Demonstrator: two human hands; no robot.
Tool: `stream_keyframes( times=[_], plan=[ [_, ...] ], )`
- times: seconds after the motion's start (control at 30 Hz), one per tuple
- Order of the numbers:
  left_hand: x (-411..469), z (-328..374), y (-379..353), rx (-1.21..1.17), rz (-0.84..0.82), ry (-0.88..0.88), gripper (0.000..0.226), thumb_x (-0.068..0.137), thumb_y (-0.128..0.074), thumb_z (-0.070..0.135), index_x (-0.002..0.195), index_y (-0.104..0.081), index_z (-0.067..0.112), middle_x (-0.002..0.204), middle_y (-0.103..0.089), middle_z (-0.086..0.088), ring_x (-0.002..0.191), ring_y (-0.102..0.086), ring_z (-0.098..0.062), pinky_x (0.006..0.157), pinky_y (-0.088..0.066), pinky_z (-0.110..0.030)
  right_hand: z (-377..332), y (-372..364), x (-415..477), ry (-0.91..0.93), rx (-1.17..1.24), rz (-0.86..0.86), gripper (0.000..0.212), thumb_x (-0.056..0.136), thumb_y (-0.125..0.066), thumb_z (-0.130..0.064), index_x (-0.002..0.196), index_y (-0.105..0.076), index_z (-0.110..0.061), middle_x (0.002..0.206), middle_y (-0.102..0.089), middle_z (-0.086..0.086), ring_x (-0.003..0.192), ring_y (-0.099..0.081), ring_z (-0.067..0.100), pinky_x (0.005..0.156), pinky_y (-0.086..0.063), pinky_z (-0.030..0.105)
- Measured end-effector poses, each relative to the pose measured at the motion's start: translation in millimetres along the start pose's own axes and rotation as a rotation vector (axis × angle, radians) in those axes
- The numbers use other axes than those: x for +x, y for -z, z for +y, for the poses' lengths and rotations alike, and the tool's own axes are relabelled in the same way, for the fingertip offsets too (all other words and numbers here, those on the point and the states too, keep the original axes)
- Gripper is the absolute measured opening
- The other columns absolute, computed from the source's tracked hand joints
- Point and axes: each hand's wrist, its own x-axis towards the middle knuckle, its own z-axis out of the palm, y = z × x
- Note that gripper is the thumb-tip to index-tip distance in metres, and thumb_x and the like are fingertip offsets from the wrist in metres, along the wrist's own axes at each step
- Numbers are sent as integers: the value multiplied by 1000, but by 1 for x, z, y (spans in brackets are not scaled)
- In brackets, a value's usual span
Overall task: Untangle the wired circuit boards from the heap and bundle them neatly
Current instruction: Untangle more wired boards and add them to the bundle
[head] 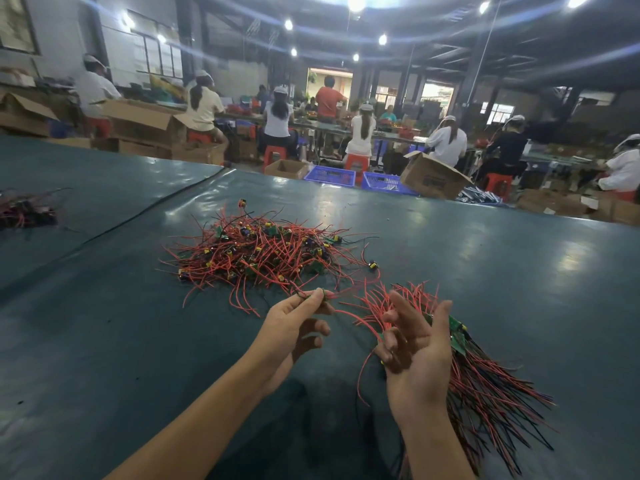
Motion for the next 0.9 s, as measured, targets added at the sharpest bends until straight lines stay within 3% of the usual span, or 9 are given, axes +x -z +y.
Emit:
stream_keyframes(
  times=[0.1,0.2,0.33,0.47,0.53,0.6,0.73,0.83,0.9],
  plan=[
    [-5,3,-1,-123,-163,140,24,82,-59,40,82,-65,16,74,-61,-1,59,-55,-14,54,-44,-25,9,-3,-1,-105,-269,2,66,83,-44,-65,95,-76,-9,59,-57,-6,42,-37,6,38,-30,18],
    [-11,6,-4,-271,-380,304,24,82,-55,38,73,-62,17,72,-55,-1,62,-54,-17,59,-46,-29,17,-13,-7,-206,-450,-103,51,87,-55,-55,72,-77,-11,50,-55,-2,38,-42,8,38,-34,17],
    [-17,3,-10,-390,-570,444,24,80,-47,36,72,-55,16,66,-50,0,59,-52,-18,62,-41,-30,17,-20,-12,-375,-272,-228,40,76,-63,-52,59,-71,-17,44,-49,-7,30,-40,4,31,-32,13],
    [-24,2,-13,-437,-667,474,20,81,-59,32,71,-53,15,59,-49,0,55,-49,-17,60,-38,-30,9,-17,-13,-474,-163,-281,32,78,-65,-45,73,-70,-13,48,-55,-4,31,-49,7,30,-37,15],
    [-26,4,-14,-455,-710,491,23,83,-59,34,73,-54,14,60,-50,0,55,-50,-17,60,-39,-30,8,-16,-14,-435,-134,-278,31,79,-65,-41,70,-71,-12,49,-56,-1,32,-50,9,30,-39,16],
    [-24,5,-14,-385,-716,494,32,86,-49,43,80,-57,13,62,-53,0,54,-51,-16,60,-40,-29,10,-16,-13,-362,-133,-241,33,77,-67,-41,60,-69,-13,46,-51,-1,30,-48,11,31,-39,18],
    [-15,0,-9,-62,-585,412,56,89,-32,48,94,-70,7,69,-66,-9,51,-55,-20,57,-46,-28,9,-11,-9,-183,-124,-121,32,79,-68,-38,67,-75,-8,52,-53,4,32,-45,16,34,-43,23],
    [-13,-5,-8,62,-377,314,42,88,-31,34,95,-64,9,72,-66,-11,55,-56,-21,57,-48,-27,10,-8,-7,-136,-174,-63,29,77,-70,-36,71,-78,-9,67,-71,11,46,-62,19,42,-51,27],
    [-14,-6,-8,177,-345,232,28,82,-41,26,99,-59,12,73,-67,-9,56,-56,-18,58,-48,-26,13,-7,-5,-75,-281,-28,29,76,-71,-38,74,-79,-10,76,-75,14,60,-69,20,54,-56,27]
  ],
)
